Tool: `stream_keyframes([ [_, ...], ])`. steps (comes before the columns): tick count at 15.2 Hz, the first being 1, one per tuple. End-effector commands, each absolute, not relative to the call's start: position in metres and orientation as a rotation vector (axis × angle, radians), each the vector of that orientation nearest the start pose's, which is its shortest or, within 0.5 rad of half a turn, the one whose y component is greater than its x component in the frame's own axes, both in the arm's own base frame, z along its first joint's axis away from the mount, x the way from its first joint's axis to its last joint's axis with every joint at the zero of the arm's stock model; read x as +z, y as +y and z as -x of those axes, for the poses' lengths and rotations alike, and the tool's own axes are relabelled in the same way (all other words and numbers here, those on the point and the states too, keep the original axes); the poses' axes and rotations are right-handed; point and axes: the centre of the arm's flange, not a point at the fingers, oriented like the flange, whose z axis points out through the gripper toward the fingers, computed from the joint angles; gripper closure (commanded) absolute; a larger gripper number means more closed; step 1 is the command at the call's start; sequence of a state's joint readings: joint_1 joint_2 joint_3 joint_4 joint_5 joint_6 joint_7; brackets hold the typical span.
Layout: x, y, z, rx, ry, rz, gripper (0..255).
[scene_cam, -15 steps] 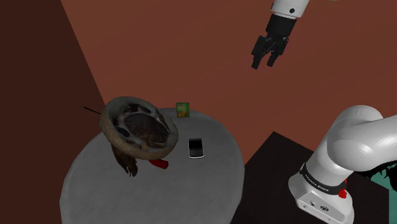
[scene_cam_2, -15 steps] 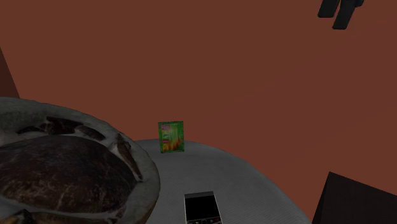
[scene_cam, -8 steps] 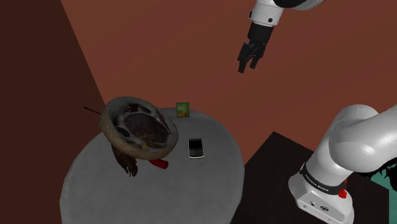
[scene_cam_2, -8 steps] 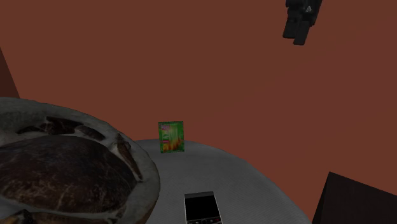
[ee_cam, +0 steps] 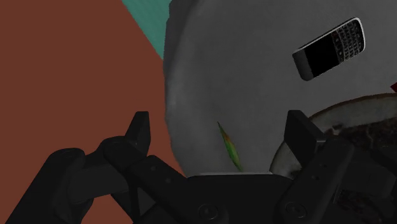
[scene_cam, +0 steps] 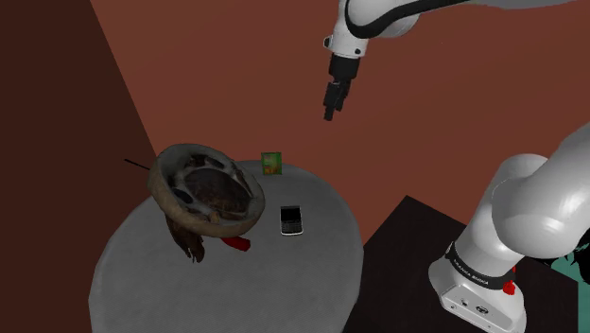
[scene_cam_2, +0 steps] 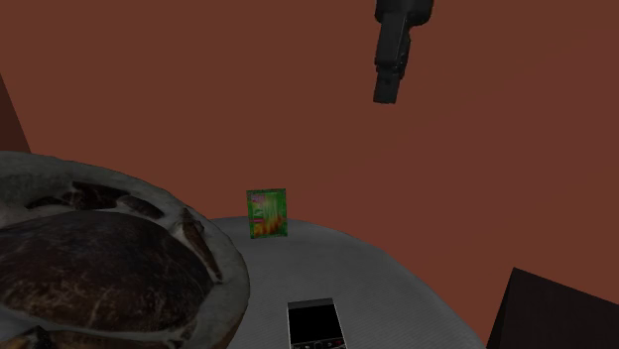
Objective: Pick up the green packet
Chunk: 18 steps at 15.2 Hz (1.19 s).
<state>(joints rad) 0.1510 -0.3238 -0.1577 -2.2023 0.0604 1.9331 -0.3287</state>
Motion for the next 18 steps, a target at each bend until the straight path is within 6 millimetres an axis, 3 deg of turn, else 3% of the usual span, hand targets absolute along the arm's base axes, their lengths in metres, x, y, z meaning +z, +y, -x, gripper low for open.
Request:
stream_keyframes([
  [1,0.502,0.004,-0.487,-0.090,-0.589,2.990,0],
  [7,0.462,0.043,-0.550,-0.050,-0.931,2.914,0],
  [14,0.412,0.103,-0.609,-0.003,-1.318,2.778,0],
  [18,0.394,0.107,-0.611,0.000,-1.340,2.768,0],
])
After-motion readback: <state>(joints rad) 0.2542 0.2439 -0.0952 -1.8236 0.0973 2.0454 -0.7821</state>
